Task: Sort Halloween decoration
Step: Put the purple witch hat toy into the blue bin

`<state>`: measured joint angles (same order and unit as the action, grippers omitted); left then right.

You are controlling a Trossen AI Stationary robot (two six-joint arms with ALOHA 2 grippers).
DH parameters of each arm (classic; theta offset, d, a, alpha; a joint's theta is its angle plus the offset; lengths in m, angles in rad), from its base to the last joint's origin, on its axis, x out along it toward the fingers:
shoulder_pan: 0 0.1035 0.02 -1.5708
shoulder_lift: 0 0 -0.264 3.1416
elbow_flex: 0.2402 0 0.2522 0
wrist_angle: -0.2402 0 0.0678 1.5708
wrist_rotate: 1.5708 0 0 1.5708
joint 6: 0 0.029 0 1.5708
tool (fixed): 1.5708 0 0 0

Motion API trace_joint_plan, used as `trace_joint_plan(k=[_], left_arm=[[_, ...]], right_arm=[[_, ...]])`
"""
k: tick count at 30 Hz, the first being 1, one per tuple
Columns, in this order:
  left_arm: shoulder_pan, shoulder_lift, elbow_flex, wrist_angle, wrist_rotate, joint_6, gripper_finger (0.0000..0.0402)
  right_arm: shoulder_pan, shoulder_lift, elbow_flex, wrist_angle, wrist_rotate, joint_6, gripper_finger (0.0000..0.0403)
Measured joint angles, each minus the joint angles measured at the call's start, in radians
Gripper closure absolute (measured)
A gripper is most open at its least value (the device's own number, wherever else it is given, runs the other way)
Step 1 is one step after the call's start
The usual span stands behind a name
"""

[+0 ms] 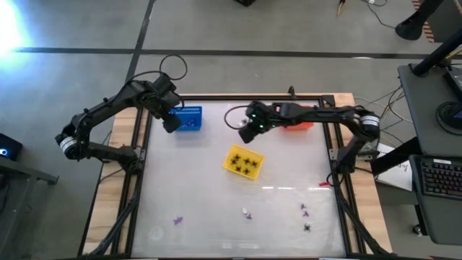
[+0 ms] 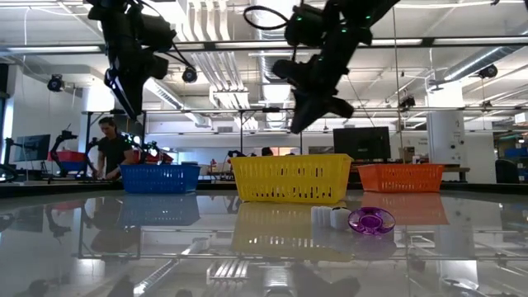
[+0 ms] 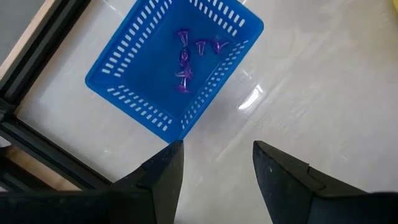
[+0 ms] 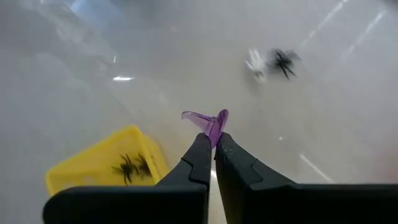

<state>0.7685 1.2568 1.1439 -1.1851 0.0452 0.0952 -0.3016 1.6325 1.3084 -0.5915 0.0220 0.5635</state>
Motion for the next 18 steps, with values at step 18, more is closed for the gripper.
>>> trace_joint_plan(k=[18], left_arm=[[0.000,-0.002,0.000,-0.045,-0.007,0.079,0.0225]], right_arm=[[-0.054,0.305,0.371,0.006,-0.095,-0.114,0.0394]])
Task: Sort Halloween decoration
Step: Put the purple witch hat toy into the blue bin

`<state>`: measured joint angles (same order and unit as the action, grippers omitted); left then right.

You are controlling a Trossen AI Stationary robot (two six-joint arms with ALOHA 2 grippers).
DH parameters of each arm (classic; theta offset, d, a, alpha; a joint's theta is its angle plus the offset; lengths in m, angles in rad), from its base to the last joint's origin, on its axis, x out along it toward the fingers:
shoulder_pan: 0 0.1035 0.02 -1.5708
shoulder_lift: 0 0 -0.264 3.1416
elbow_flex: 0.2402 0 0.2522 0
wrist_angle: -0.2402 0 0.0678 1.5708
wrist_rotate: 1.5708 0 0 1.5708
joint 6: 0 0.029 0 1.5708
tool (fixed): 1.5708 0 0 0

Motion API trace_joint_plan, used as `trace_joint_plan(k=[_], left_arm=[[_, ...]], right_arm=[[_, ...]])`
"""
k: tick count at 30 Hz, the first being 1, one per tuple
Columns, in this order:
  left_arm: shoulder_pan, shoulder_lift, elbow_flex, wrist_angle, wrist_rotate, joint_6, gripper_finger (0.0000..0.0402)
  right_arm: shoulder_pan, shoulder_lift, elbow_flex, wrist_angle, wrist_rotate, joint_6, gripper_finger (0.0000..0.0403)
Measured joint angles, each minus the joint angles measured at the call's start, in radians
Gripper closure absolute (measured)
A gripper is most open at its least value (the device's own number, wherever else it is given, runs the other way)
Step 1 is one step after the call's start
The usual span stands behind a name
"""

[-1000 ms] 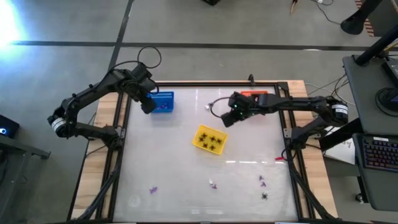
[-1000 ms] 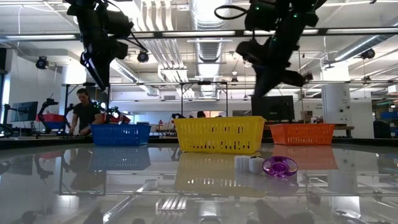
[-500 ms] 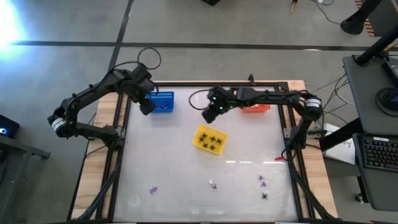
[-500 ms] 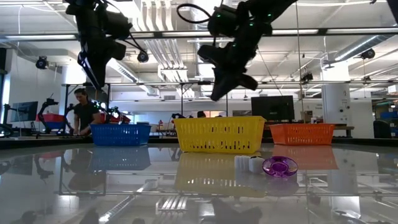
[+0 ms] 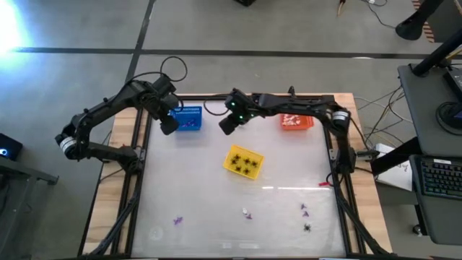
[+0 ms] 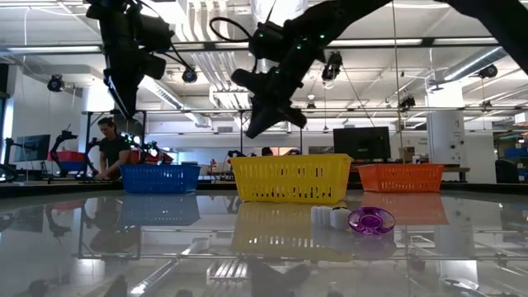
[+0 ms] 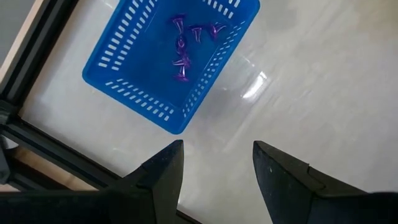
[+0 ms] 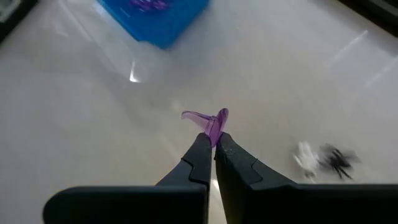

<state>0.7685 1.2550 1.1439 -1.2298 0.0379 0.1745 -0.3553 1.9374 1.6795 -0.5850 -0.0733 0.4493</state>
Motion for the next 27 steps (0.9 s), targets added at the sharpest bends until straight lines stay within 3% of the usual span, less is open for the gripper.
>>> trace_joint_plan(k=[7,12,27], left_arm=[[0.000,-0.009,0.000,0.003,-0.003,0.022,0.0225],[0.000,-0.020,0.000,0.003,-0.003,0.047,0.0225],[0.001,-0.047,0.000,0.014,-0.005,0.078,0.0225]], right_arm=[[0.001,0.148,0.227,0.000,-0.017,-0.018,0.0394],[-0.003,0.258,0.378,-0.003,-0.090,-0.018,0.0394],[-0.003,0.445,0.612,-0.001,-0.114,-0.004,0.0394]])
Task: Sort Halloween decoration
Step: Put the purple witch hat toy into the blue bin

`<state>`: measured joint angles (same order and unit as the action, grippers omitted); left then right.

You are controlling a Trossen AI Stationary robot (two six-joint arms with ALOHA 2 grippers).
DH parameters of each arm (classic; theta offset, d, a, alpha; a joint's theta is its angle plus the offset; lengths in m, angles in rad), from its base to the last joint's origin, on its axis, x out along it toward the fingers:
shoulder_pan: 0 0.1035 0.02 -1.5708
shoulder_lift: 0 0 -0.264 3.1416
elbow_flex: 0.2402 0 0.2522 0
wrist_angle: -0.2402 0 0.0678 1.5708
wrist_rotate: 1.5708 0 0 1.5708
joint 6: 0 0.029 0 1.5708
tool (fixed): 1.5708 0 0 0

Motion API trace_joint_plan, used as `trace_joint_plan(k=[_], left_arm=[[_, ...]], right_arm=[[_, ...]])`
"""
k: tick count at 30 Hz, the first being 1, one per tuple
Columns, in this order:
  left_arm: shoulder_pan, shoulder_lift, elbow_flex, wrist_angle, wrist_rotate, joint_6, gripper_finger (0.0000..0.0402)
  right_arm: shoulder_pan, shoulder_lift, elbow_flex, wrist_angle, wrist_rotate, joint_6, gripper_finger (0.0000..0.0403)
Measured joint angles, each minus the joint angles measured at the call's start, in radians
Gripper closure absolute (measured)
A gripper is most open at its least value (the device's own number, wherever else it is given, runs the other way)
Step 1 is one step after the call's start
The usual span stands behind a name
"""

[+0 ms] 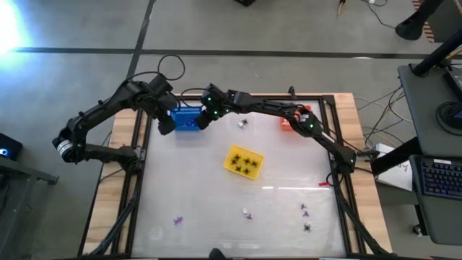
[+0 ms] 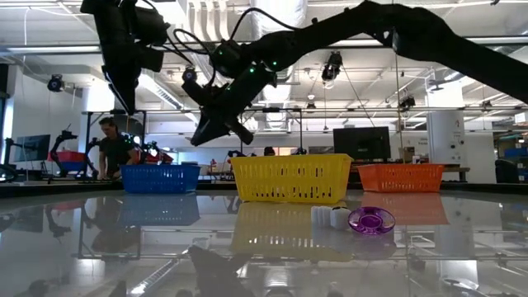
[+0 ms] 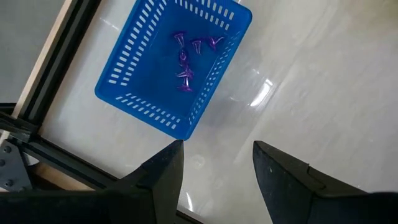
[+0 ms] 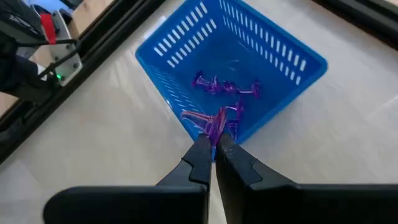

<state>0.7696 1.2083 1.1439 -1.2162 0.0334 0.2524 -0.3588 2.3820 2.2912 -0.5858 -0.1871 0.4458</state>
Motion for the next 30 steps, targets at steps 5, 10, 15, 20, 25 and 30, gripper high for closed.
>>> trace_joint_plan(k=[5,10,15,20,25,30], left_arm=[[0.000,0.000,0.000,0.011,0.000,0.001,0.0225],[0.000,0.000,0.000,0.013,0.000,0.002,0.0225],[0.000,0.000,0.000,0.016,0.000,0.001,0.0225],[0.000,0.000,0.000,0.016,0.000,-0.001,0.0225],[0.000,0.000,0.000,0.016,0.000,0.000,0.0225],[0.000,0.000,0.000,0.015,0.000,0.001,0.0225]], right_arm=[[0.001,0.023,0.013,0.017,-0.004,0.001,0.0394],[0.001,0.023,0.004,0.057,-0.005,0.000,0.0394],[0.000,0.023,-0.006,0.085,-0.019,-0.001,0.0394],[0.001,0.024,-0.014,0.136,-0.046,0.000,0.0394],[0.001,0.038,-0.017,0.137,-0.056,0.008,0.0394],[0.005,0.061,-0.019,0.144,-0.057,0.015,0.0394]])
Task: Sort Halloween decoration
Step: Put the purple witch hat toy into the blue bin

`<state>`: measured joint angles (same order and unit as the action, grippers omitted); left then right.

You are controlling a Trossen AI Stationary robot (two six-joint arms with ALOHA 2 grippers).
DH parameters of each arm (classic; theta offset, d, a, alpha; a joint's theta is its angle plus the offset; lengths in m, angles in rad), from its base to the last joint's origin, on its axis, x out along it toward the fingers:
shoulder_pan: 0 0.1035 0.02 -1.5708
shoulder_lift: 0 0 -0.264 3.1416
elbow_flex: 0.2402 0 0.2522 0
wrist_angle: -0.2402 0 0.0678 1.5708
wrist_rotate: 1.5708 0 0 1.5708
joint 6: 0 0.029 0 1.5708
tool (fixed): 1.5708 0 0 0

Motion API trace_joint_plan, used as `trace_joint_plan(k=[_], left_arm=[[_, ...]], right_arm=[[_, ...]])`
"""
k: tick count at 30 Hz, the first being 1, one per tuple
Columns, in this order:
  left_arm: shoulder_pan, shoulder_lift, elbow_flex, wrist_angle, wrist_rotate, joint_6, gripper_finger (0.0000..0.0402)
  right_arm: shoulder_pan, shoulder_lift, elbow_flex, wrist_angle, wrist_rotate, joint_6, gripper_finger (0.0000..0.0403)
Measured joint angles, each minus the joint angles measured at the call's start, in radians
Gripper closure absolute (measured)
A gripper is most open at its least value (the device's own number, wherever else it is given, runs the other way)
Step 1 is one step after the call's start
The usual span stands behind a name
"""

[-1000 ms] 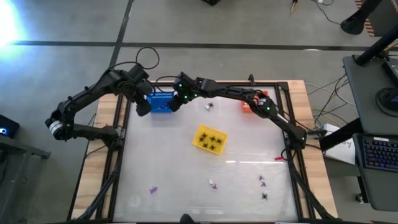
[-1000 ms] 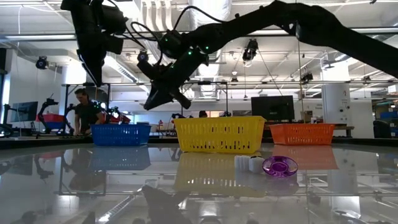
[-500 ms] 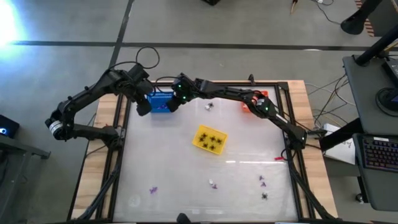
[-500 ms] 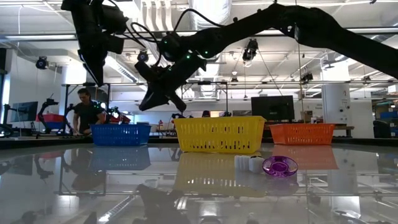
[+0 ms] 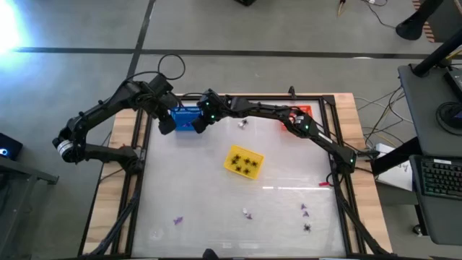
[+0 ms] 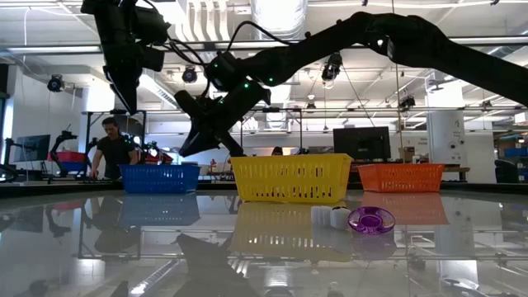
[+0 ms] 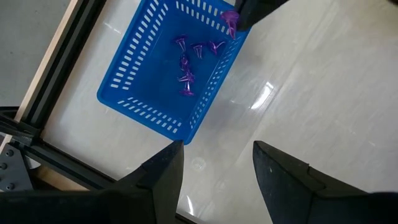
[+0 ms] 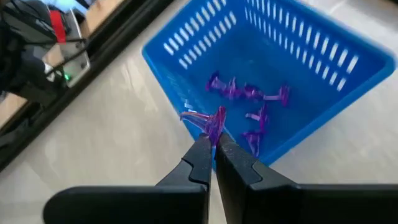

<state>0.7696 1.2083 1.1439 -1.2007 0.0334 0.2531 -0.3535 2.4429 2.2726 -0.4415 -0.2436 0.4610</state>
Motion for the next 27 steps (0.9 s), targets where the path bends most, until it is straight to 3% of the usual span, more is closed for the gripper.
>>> trace_joint_plan(k=[20,27], left_arm=[[0.000,0.000,0.000,-0.002,0.000,0.001,0.0225],[0.000,0.000,0.000,-0.013,0.000,0.001,0.0225]], right_arm=[[0.000,0.020,-0.006,0.012,-0.007,0.013,0.0392],[0.000,0.022,-0.007,0.022,-0.019,0.032,0.0358]])
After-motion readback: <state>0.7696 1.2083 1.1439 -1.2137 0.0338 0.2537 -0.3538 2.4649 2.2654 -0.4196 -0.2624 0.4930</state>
